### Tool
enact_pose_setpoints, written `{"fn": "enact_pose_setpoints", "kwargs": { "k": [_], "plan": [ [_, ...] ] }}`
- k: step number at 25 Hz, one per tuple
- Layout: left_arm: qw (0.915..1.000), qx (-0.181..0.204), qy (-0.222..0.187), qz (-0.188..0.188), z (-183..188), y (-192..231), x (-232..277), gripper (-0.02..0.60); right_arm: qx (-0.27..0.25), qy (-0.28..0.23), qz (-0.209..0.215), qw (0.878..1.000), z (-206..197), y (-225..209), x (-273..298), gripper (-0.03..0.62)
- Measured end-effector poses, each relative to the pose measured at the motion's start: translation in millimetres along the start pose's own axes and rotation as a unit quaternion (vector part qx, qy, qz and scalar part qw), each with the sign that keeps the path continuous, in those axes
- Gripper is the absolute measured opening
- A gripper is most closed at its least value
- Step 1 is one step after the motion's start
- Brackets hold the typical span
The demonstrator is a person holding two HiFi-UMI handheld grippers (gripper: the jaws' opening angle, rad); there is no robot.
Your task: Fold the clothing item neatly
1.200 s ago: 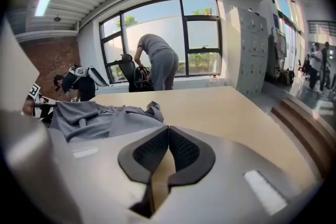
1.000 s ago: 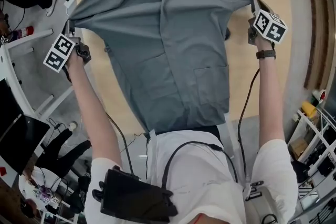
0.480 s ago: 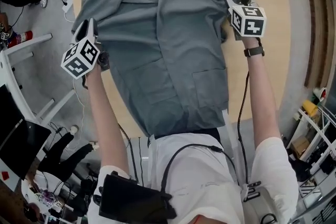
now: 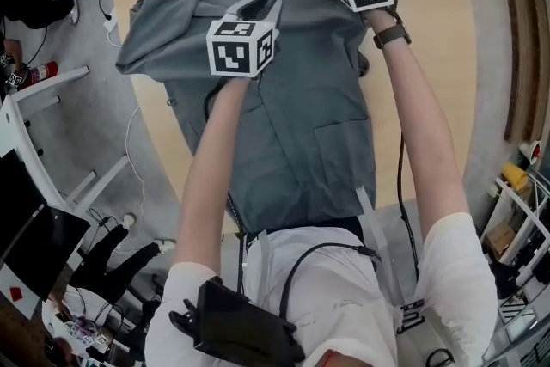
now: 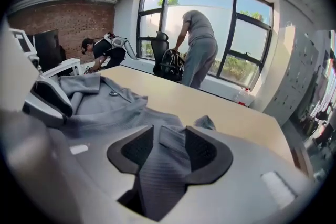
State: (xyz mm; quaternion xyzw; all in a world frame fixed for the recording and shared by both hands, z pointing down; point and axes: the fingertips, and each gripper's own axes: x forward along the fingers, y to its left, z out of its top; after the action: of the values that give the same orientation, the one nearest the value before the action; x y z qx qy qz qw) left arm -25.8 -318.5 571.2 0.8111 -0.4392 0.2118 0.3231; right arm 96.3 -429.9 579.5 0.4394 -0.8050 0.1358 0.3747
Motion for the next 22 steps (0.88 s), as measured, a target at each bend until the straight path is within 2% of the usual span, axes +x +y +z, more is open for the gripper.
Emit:
{"fn": "enact_pose_setpoints", "kwargs": {
  "k": [4,7,8,10,12,13,14,18,22],
  "plan": [
    [0.9998,0.004,0.003,-0.020,33,-15,56,0.116,0.003,0.051,-0.013,0.999,-33,-31,6,0.186],
    [0.9985,-0.013,0.031,-0.044,34,-26,94,0.120,0.017,0.078,-0.016,0.997,-58,-40,9,0.186],
    [0.9978,-0.018,0.040,-0.050,32,-30,104,0.120,0.025,0.077,-0.018,0.997,-63,-41,9,0.168],
    [0.9965,-0.032,0.050,-0.060,31,-37,120,0.120,0.051,0.057,-0.020,0.997,-64,-43,7,0.083],
    [0.9953,-0.048,0.050,-0.067,36,-44,132,0.117,0.093,0.029,-0.012,0.995,-61,-49,0,0.048],
    [0.9952,-0.052,0.049,-0.068,38,-47,136,0.099,0.116,0.017,-0.008,0.993,-61,-55,-5,0.037],
    [0.9955,-0.049,0.046,-0.067,41,-50,139,0.020,0.138,0.008,-0.006,0.990,-62,-63,-10,0.029],
    [0.9947,0.004,0.007,-0.103,61,-79,135,0.008,0.240,-0.027,-0.003,0.970,-69,-91,-35,0.028],
    [0.9846,0.093,-0.045,-0.141,101,-127,116,0.006,0.329,-0.102,-0.015,0.939,-66,-116,-89,0.026]
  ]
}}
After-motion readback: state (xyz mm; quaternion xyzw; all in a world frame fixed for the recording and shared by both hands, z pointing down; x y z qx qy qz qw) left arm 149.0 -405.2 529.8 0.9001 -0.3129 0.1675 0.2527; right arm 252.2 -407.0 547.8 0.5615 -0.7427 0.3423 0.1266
